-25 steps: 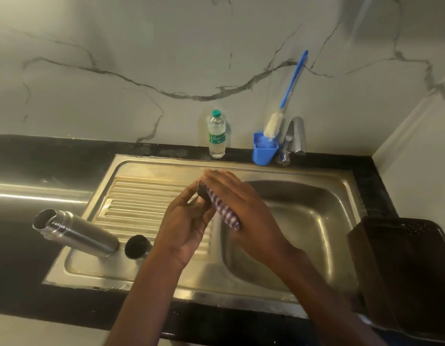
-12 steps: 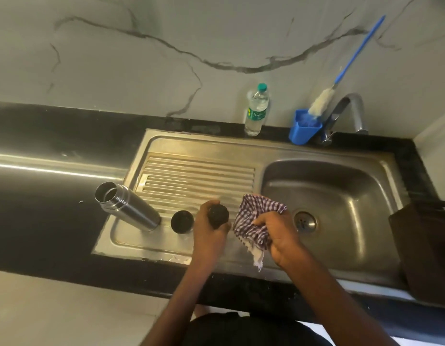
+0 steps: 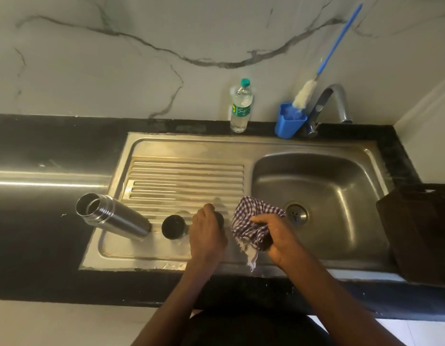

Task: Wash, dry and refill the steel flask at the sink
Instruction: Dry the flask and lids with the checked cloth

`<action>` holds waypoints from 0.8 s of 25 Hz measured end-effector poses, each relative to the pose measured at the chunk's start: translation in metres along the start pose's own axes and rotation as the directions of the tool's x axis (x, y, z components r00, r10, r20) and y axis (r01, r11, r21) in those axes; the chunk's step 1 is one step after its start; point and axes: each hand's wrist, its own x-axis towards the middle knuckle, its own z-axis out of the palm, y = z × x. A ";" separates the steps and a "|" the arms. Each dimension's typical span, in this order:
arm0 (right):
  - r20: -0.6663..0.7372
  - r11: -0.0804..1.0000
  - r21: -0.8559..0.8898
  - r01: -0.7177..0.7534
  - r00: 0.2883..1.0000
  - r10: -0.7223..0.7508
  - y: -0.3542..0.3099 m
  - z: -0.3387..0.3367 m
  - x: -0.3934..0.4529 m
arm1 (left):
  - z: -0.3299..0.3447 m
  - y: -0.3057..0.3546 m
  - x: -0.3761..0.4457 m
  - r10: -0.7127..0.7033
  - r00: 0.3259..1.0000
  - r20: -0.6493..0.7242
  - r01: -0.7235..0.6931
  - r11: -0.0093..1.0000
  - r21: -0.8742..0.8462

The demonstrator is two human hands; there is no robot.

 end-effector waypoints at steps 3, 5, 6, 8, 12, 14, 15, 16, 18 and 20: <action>0.125 0.996 0.092 -0.015 0.992 0.003 -0.012 -0.004 0.000 | -0.012 0.009 0.001 -0.019 0.998 0.055 0.021 0.999 -0.025; 0.167 0.990 0.143 -0.002 0.986 -0.023 -0.022 -0.009 0.005 | -0.027 0.020 0.001 -0.003 1.000 -0.004 0.002 0.998 -0.057; 0.172 0.988 0.152 0.017 0.984 -0.043 -0.029 -0.012 0.008 | -0.035 0.030 0.002 0.013 0.999 -0.048 -0.017 0.997 -0.075; 0.128 0.989 0.110 0.096 0.986 -0.110 -0.041 -0.020 0.010 | -0.053 0.056 0.005 -0.011 0.995 -0.100 -0.010 0.978 -0.209; 0.064 0.950 -0.072 0.305 0.951 -0.301 -0.061 -0.032 0.005 | -0.073 0.112 0.029 0.025 0.988 0.152 0.064 0.830 -0.554; 0.085 0.924 -0.070 0.375 0.926 -0.369 -0.071 -0.036 -0.003 | -0.072 0.133 0.039 0.068 0.932 0.357 0.178 0.770 -0.613; 0.095 0.920 -0.046 0.389 0.918 -0.384 -0.077 -0.041 -0.004 | -0.068 0.145 0.040 0.083 0.913 0.399 0.197 0.766 -0.612; 0.096 0.920 -0.004 0.391 0.916 -0.389 -0.082 -0.048 -0.004 | -0.062 0.155 0.039 0.075 0.925 0.372 0.172 0.791 -0.587; 0.107 0.927 0.167 0.335 0.929 -0.355 -0.090 -0.069 0.001 | -0.044 0.170 0.039 0.058 0.983 0.174 0.036 0.871 -0.490; 0.152 0.898 0.356 0.259 0.932 -0.329 -0.096 -0.097 0.001 | -0.025 0.189 0.036 0.149 0.983 0.103 -0.089 0.893 -0.442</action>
